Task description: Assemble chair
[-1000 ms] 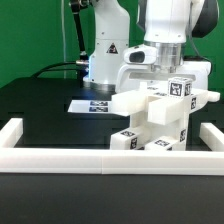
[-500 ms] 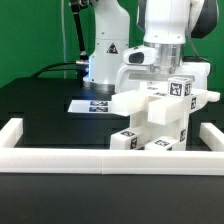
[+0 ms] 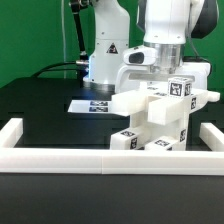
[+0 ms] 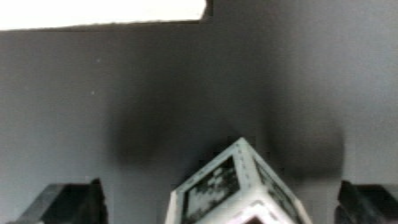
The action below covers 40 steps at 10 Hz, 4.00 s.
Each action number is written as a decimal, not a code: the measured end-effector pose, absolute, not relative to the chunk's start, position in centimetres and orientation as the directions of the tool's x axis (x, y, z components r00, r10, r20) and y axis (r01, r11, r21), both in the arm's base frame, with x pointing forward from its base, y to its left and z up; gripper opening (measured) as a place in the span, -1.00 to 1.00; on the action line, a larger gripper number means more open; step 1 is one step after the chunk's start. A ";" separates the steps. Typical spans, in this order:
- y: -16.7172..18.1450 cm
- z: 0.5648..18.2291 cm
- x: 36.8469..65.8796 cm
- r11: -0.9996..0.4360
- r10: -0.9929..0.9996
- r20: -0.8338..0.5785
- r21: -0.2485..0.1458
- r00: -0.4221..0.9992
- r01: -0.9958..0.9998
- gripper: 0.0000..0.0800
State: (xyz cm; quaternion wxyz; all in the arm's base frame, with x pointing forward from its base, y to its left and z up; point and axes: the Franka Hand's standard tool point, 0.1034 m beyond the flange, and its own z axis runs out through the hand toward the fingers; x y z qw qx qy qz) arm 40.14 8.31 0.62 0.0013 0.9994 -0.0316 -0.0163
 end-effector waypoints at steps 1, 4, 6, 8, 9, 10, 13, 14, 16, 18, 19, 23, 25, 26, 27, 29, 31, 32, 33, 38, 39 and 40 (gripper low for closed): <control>8.3 0.6 40.3 -0.998 -0.064 -0.031 0.003 0.997 -0.064 0.62; 8.3 0.6 40.2 -0.998 -0.065 -0.033 0.003 0.997 -0.065 0.62; 8.3 0.6 40.2 -0.998 -0.065 -0.034 0.004 0.997 -0.065 0.30; 8.3 0.6 40.3 -0.998 -0.065 -0.031 0.003 0.997 -0.065 -0.02; 8.3 0.6 40.3 -0.998 -0.065 -0.031 0.003 0.997 -0.065 -0.02; 8.3 0.6 40.3 -0.998 -0.065 -0.031 0.003 0.997 -0.065 -0.02; 8.3 0.6 40.3 -0.998 -0.065 -0.031 0.003 0.997 -0.065 -0.02; 8.3 0.6 40.3 -0.998 -0.065 -0.031 0.003 0.997 -0.065 -0.02; 8.3 0.7 40.3 -0.998 -0.065 -0.032 0.002 0.997 -0.065 -0.02; 8.5 1.0 40.0 -0.998 -0.062 -0.031 0.000 0.998 -0.062 -0.02; 8.8 1.7 39.6 -0.999 -0.053 -0.028 -0.005 0.998 -0.053 -0.02; 8.2 6.1 38.3 -0.996 -0.074 -0.032 -0.053 0.997 -0.076 -0.02; 7.1 7.5 38.1 -0.993 -0.093 -0.022 -0.069 0.995 -0.094 -0.02; 6.4 8.1 38.1 -0.992 -0.103 -0.025 -0.076 0.994 -0.104 -0.01; 5.3 8.1 38.4 -0.993 -0.089 -0.020 -0.074 0.996 -0.090 -0.01; 4.5 7.7 38.6 -0.994 -0.091 -0.021 -0.067 0.996 -0.092 -0.01; 4.5 7.7 38.6 -0.994 -0.090 -0.021 -0.067 0.996 -0.091 -0.01; 4.5 7.6 38.7 -0.994 -0.086 -0.021 -0.064 0.996 -0.087 -0.01; 4.2 7.3 39.8 -0.999 -0.020 0.011 -0.042 1.000 -0.020 -0.01; 1.5 9.6 45.0 -0.995 0.098 0.083 -0.029 0.992 0.101 -0.01; 1.5 9.5 44.9 -0.995 0.098 0.079 -0.029 0.992 0.101 -0.01; 1.5 9.5 44.9 -0.995 0.098 0.079 -0.029 0.992 0.101 -0.01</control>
Offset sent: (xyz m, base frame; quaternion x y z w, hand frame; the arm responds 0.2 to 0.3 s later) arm -0.0006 0.0016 -0.0002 -0.0025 0.0019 0.0043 1.0000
